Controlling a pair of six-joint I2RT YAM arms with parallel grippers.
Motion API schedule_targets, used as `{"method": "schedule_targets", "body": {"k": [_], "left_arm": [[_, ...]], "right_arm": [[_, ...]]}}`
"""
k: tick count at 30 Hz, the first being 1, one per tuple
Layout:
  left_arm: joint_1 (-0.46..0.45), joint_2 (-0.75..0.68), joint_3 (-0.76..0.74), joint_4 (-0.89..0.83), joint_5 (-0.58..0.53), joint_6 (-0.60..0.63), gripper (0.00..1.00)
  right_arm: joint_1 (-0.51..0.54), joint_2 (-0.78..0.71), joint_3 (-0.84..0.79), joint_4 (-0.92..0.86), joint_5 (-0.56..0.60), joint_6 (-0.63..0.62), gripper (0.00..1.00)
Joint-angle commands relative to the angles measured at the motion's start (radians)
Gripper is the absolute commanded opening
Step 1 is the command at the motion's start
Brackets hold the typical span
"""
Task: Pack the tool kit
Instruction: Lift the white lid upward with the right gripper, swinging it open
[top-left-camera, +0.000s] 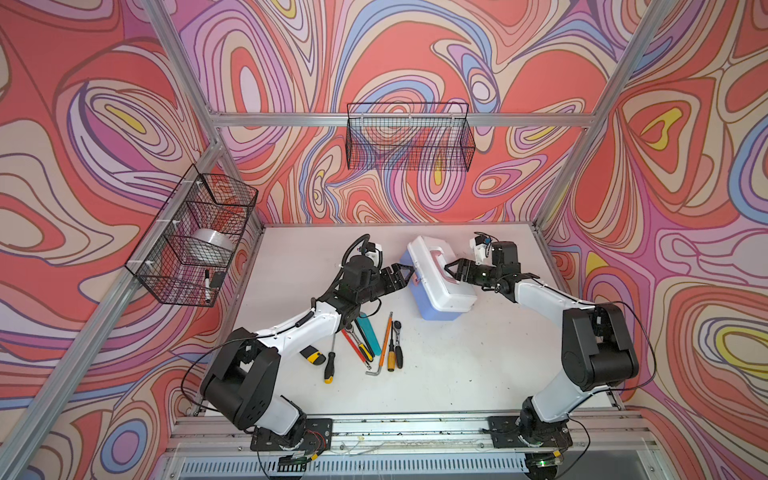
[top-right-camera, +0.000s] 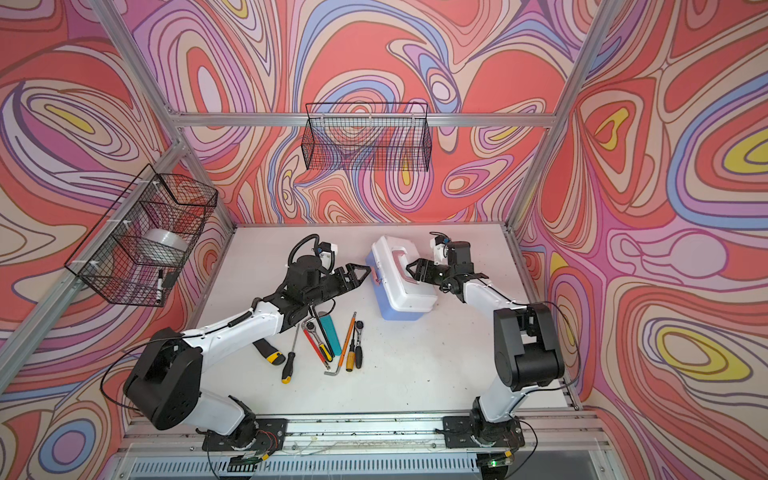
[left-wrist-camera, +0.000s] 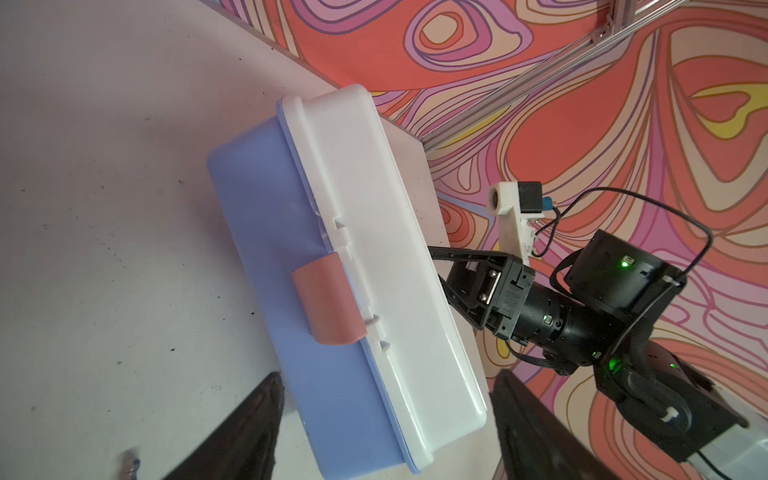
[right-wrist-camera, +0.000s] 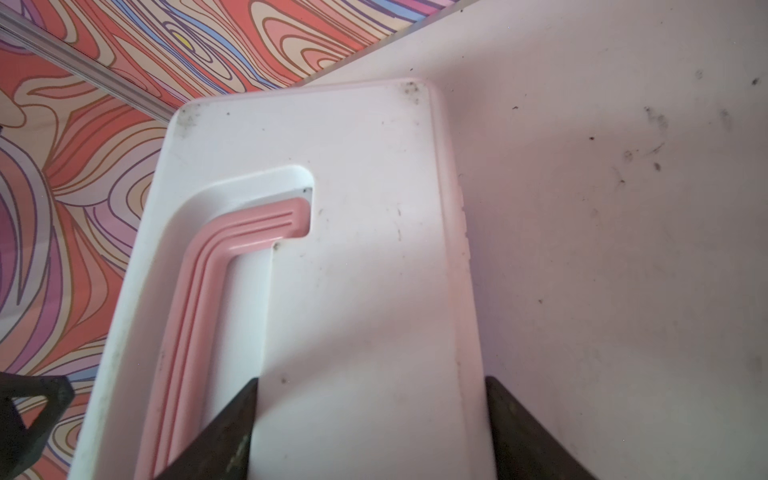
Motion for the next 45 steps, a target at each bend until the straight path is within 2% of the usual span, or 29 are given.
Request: {"method": "schedule_targets", "body": {"k": [1,7,14,24,33,38,45], "left_arm": [[-0.004,-0.009,0.016,-0.136,-0.028,0.076,0.79],[-0.010,0.020,0.022,-0.159,-0.028,0.089,0.78],[-0.020,0.026,0.015,-0.170,-0.036,0.102,0.77],[-0.040,0.018,0.039,-0.208,-0.058,0.140,0.77],[-0.040,0.002,0.037,-0.182,-0.034,0.138,0.77],[-0.041,0.013,0.042,-0.129,0.026,0.126,0.76],[-0.046,0.045,0.054,-0.025,0.088,0.071,0.73]], "right_arm": [[-0.004,-0.007,0.003,-0.141,0.095,-0.043,0.36],[0.002,-0.015,-0.006,-0.146,0.075,-0.047,0.36],[0.002,-0.036,-0.015,-0.089,-0.028,0.025,0.36],[0.000,-0.071,-0.013,-0.054,-0.092,0.083,0.36],[-0.021,-0.059,-0.081,0.151,-0.226,0.246,0.36],[-0.050,-0.058,-0.133,0.299,-0.296,0.362,0.36],[-0.073,-0.063,-0.190,0.435,-0.344,0.463,0.36]]}}
